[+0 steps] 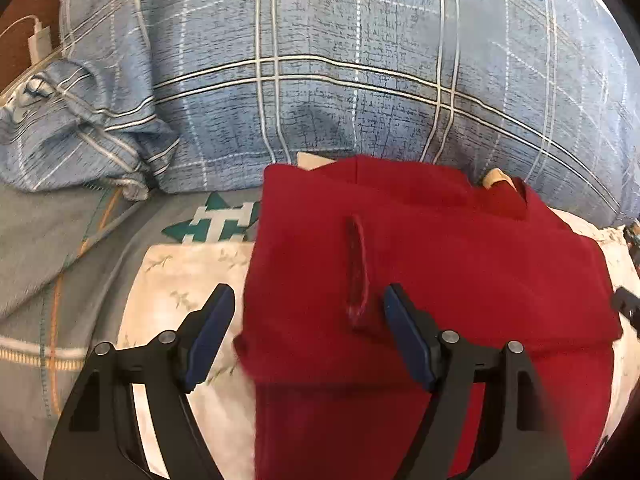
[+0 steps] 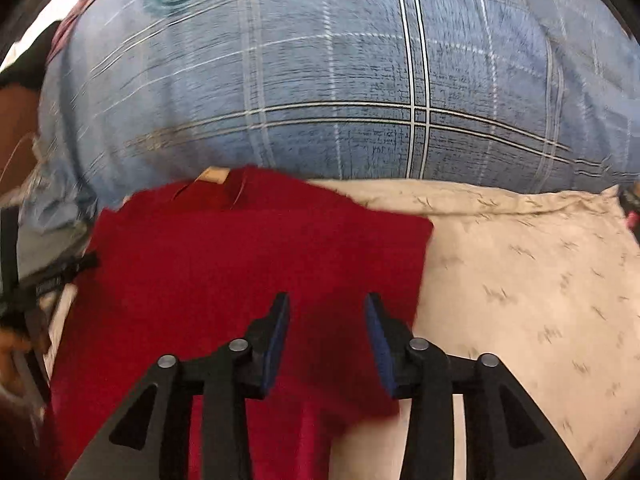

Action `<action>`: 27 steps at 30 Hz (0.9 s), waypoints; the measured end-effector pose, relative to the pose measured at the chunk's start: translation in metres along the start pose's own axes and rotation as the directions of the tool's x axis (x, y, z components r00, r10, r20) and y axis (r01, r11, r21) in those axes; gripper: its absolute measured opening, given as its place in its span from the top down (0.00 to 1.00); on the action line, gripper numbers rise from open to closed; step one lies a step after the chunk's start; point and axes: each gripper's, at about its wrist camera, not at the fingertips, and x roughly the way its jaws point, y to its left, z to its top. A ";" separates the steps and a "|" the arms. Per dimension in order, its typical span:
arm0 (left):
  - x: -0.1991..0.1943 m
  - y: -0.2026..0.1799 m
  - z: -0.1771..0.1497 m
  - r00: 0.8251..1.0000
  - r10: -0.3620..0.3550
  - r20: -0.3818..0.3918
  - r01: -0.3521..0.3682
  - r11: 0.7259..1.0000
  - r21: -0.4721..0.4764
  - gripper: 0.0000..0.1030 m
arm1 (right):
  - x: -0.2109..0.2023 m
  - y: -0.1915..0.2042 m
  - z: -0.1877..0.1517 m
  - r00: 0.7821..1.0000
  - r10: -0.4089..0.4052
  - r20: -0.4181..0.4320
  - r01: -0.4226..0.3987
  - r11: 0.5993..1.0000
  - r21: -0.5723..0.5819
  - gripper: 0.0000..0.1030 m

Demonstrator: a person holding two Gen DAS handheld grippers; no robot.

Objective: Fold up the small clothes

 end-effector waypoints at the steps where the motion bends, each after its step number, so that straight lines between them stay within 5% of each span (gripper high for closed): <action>1: -0.001 0.001 -0.002 1.000 0.000 -0.001 0.000 1.000 -0.003 0.25 | -0.002 0.004 -0.006 1.000 0.001 -0.007 -0.001 1.000 -0.017 0.58; 4: 0.003 0.003 -0.011 0.999 -0.007 -0.032 0.007 1.000 -0.015 0.25 | 0.010 -0.001 -0.019 0.995 -0.083 -0.049 0.081 0.995 -0.054 0.57; 8: -0.014 0.007 -0.024 0.999 -0.024 -0.041 0.022 0.999 -0.038 0.25 | 0.004 -0.003 -0.023 0.996 -0.082 -0.041 0.081 0.996 -0.031 0.56; 12: -0.044 0.008 -0.041 0.999 -0.019 -0.036 0.019 1.000 -0.013 0.25 | -0.031 -0.005 -0.037 0.999 -0.034 0.003 0.034 0.999 0.021 0.41; 27: -0.095 0.026 -0.102 0.998 -0.040 -0.038 0.040 0.999 -0.002 0.25 | -0.052 0.014 -0.107 0.995 0.055 -0.080 -0.048 0.995 0.083 0.38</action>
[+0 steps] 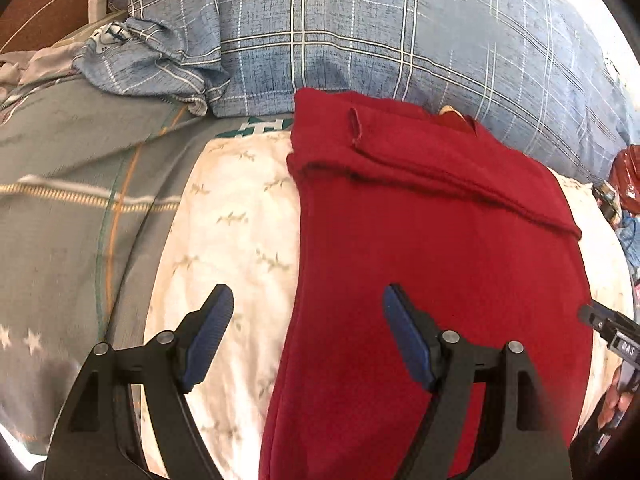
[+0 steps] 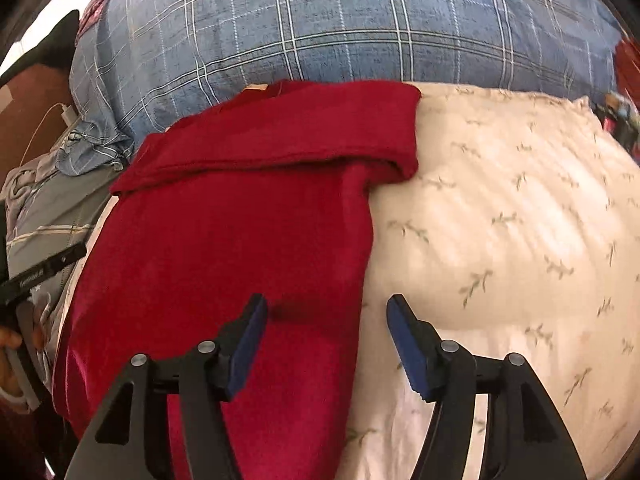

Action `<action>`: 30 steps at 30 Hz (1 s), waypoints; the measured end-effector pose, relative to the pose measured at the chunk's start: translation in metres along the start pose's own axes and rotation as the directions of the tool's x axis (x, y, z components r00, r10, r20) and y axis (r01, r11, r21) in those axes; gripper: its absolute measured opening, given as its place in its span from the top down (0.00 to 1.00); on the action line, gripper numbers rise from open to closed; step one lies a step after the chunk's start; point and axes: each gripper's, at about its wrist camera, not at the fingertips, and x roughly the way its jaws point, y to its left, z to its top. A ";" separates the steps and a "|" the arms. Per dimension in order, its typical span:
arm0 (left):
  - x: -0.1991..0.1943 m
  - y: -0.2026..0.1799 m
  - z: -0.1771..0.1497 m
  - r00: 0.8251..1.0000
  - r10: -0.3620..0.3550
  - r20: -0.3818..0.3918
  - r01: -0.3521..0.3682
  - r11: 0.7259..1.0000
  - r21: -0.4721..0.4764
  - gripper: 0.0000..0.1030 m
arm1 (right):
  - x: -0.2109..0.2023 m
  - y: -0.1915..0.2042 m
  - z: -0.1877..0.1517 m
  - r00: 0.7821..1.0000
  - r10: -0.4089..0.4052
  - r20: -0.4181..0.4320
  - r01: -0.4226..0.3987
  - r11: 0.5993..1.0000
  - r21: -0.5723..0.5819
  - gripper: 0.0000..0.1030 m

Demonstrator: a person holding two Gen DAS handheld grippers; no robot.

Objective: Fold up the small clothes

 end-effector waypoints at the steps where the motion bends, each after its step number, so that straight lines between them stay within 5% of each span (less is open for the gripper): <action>1: -0.003 0.000 -0.003 1.000 0.000 0.000 0.000 1.000 0.001 0.25 | -0.001 0.001 -0.001 1.000 0.000 0.003 0.000 1.000 0.007 0.38; 13: -0.026 0.019 -0.053 0.995 -0.082 -0.057 0.083 0.996 0.012 0.25 | -0.020 0.007 -0.044 0.991 0.118 -0.062 -0.116 0.993 0.032 0.34; 21: -0.037 0.027 -0.090 0.987 -0.101 -0.126 0.107 0.993 0.045 0.25 | -0.033 0.007 -0.081 0.946 0.268 -0.184 -0.263 0.963 0.053 0.33; 30: -0.044 0.023 -0.104 0.981 -0.109 -0.159 0.123 0.989 0.083 0.25 | -0.042 0.010 -0.108 0.902 0.351 -0.251 -0.349 0.936 0.050 0.34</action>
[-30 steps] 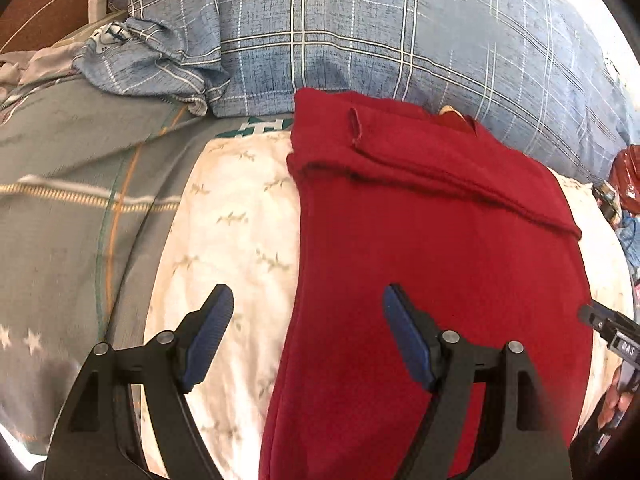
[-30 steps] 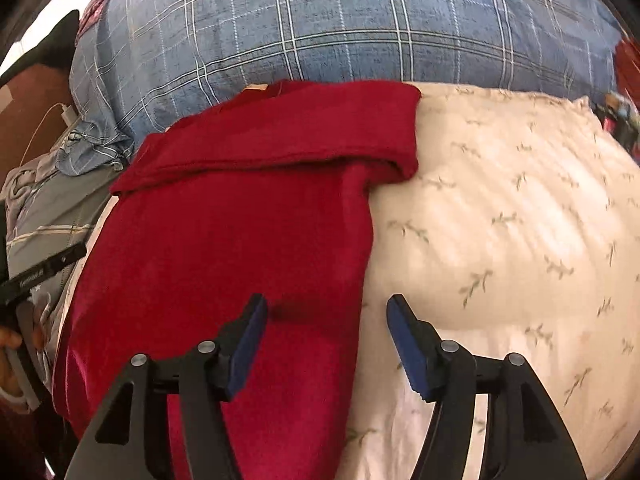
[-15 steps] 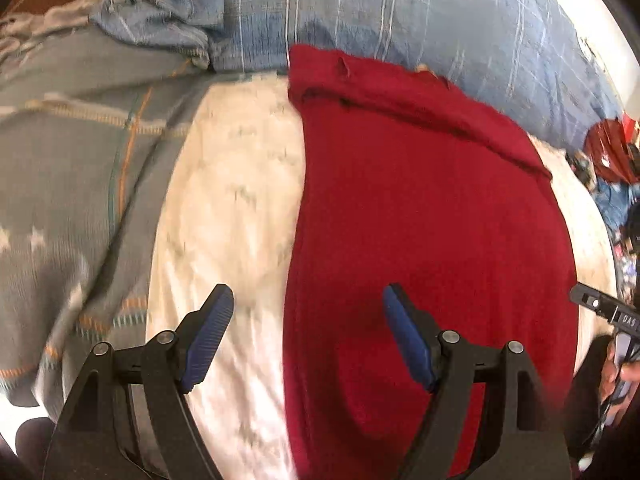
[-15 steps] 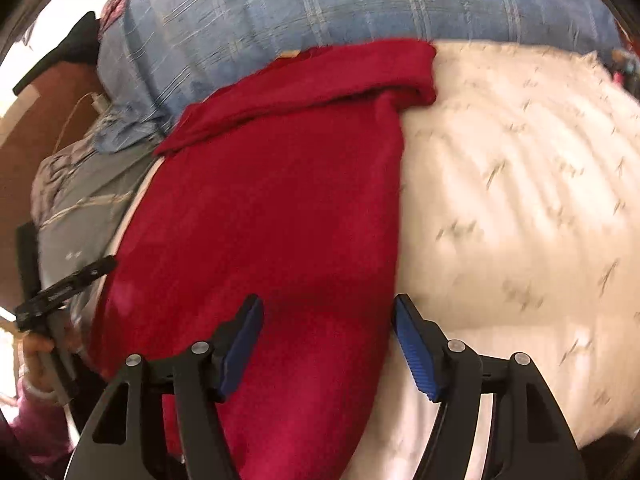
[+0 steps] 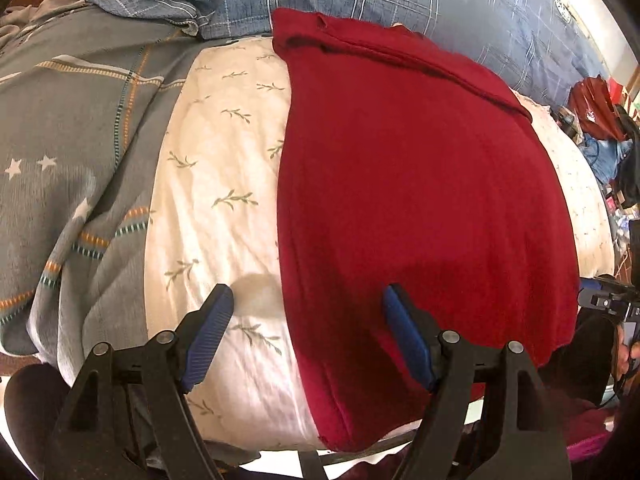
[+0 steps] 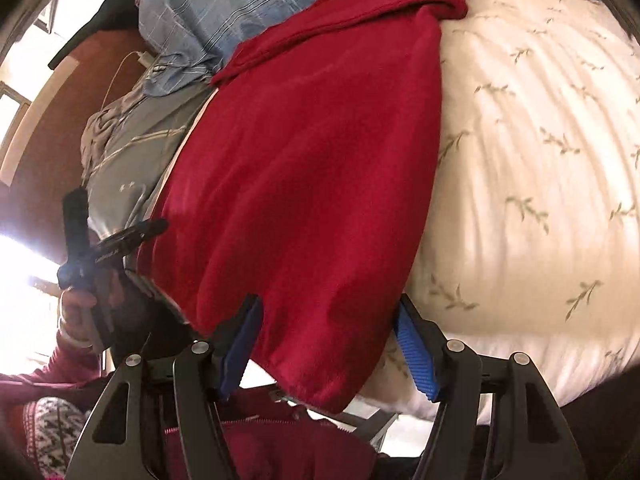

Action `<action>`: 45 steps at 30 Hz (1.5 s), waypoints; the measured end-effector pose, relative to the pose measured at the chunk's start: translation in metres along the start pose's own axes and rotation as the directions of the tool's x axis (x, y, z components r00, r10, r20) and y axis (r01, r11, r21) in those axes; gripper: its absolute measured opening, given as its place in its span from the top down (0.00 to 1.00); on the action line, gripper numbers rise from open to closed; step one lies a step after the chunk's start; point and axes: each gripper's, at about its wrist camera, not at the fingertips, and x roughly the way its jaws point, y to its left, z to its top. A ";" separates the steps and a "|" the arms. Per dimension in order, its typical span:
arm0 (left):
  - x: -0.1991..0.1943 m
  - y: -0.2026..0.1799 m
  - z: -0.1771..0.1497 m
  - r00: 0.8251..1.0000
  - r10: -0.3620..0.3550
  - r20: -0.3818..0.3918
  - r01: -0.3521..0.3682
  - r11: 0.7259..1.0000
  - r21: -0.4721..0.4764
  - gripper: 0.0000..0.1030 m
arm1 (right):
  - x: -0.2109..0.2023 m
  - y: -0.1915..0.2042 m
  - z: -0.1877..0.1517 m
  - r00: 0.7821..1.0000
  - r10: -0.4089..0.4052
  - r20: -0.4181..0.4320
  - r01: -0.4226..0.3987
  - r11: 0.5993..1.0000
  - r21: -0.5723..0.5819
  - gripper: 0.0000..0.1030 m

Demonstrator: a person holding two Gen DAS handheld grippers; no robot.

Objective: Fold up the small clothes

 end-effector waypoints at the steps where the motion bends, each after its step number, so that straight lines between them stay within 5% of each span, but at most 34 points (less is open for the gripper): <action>1: 0.001 0.000 0.000 1.000 0.005 0.001 -0.005 1.000 0.002 0.25 | 0.000 0.000 0.000 1.000 0.006 0.005 -0.006 1.000 0.001 0.33; 20: -0.001 -0.008 -0.006 0.999 0.037 -0.019 -0.037 0.999 0.009 0.25 | 0.012 0.014 0.003 0.999 0.025 -0.047 -0.028 0.997 -0.070 0.39; 24: -0.005 -0.007 -0.011 0.999 0.023 -0.040 -0.023 1.000 0.011 0.25 | 0.012 0.010 0.003 0.994 0.086 -0.074 -0.091 0.993 -0.073 0.47; 38: -0.006 -0.011 -0.012 0.998 0.008 -0.064 -0.007 1.000 0.013 0.29 | 0.020 0.001 0.003 0.972 0.226 -0.062 -0.229 0.973 -0.040 0.45; 40: -0.007 -0.014 -0.012 0.998 0.000 -0.065 0.002 1.000 0.025 0.39 | 0.020 0.000 0.003 0.972 0.229 -0.061 -0.231 0.972 -0.036 0.53; 42: -0.007 -0.018 -0.011 0.997 -0.011 -0.072 0.014 0.999 0.036 0.45 | 0.021 0.000 0.003 0.968 0.238 -0.075 -0.241 0.970 -0.034 0.79; 45: -0.004 -0.019 -0.009 0.997 -0.004 -0.075 0.008 0.999 0.049 0.46 | 0.024 0.001 0.004 0.962 0.256 -0.091 -0.261 0.964 -0.045 0.81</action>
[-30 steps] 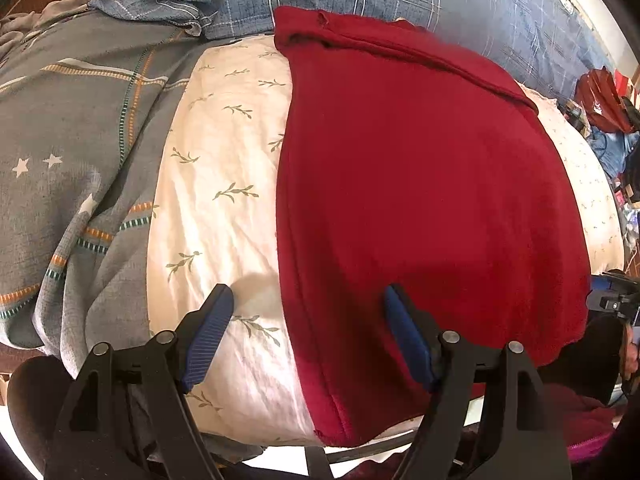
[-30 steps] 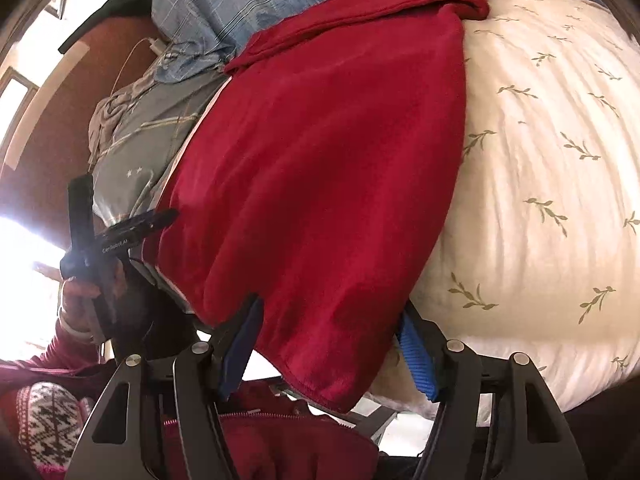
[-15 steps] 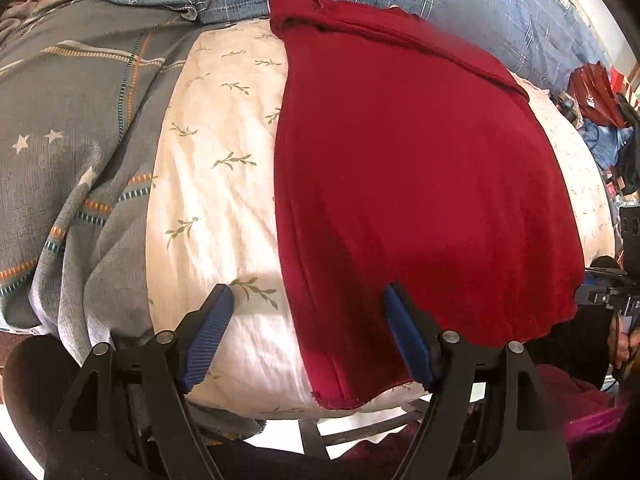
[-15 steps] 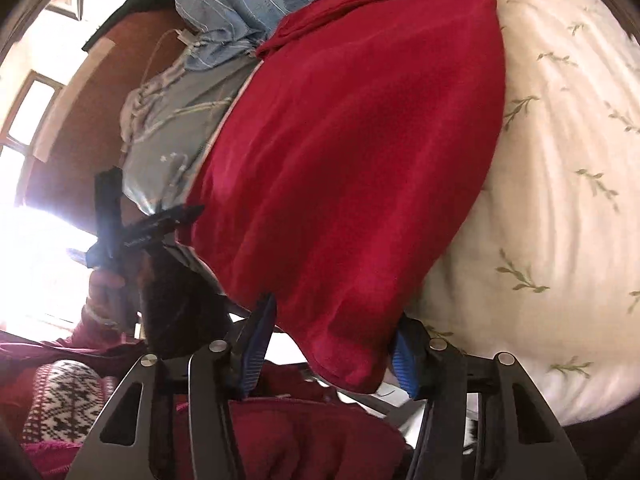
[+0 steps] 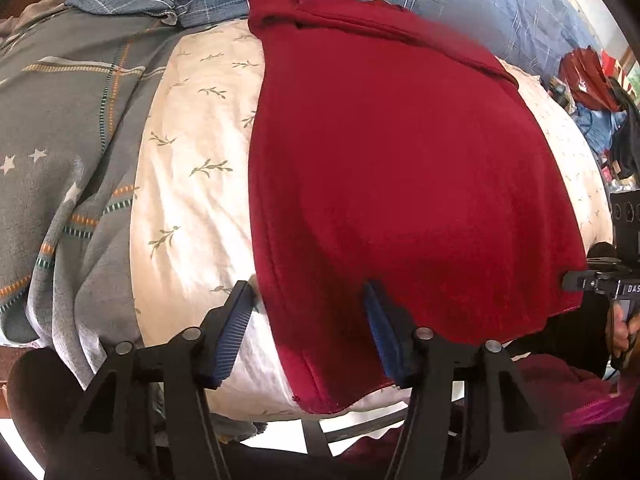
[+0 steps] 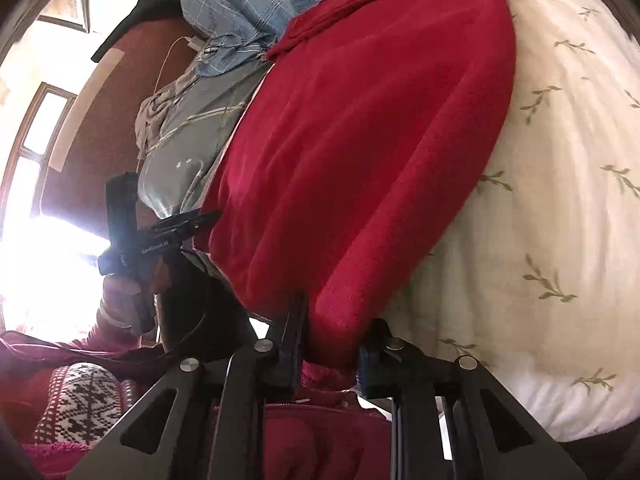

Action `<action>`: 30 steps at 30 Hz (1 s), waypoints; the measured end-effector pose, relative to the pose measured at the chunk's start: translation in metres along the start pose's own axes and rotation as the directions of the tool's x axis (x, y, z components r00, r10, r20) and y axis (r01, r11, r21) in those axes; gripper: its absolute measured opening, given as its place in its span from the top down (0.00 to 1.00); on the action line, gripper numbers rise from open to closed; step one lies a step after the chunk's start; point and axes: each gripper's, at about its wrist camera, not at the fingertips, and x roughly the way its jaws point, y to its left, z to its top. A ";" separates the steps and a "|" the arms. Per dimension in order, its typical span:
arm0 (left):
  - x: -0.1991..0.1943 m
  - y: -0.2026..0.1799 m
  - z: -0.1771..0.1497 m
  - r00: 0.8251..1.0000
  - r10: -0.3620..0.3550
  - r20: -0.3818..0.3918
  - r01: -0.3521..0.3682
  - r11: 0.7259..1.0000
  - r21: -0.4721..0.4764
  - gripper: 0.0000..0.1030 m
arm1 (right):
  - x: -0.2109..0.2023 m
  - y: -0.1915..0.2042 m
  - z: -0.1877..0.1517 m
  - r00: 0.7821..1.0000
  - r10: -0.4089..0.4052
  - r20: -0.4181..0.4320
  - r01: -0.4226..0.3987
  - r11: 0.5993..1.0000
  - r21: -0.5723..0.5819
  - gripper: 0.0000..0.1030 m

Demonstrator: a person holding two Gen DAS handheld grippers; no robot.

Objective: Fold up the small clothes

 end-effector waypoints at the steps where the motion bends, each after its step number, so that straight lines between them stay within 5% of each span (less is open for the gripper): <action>1: -0.001 0.000 0.000 1.000 -0.002 0.002 0.002 1.000 -0.003 0.47 | 0.001 0.000 0.000 1.000 0.002 -0.003 -0.002 1.000 -0.004 0.81; 23: -0.003 0.005 -0.005 1.000 -0.009 0.001 0.009 1.000 -0.011 0.49 | 0.012 0.008 0.002 1.000 -0.005 -0.005 0.005 1.000 -0.015 0.66; 27: -0.003 0.002 -0.005 1.000 -0.001 -0.001 0.001 1.000 -0.008 0.51 | 0.015 0.011 0.004 1.000 -0.005 -0.001 0.005 1.000 -0.016 0.71; 30: -0.005 0.000 -0.004 1.000 0.000 0.001 0.000 1.000 -0.004 0.64 | 0.011 0.014 0.006 0.999 -0.024 0.022 0.025 0.999 -0.041 0.82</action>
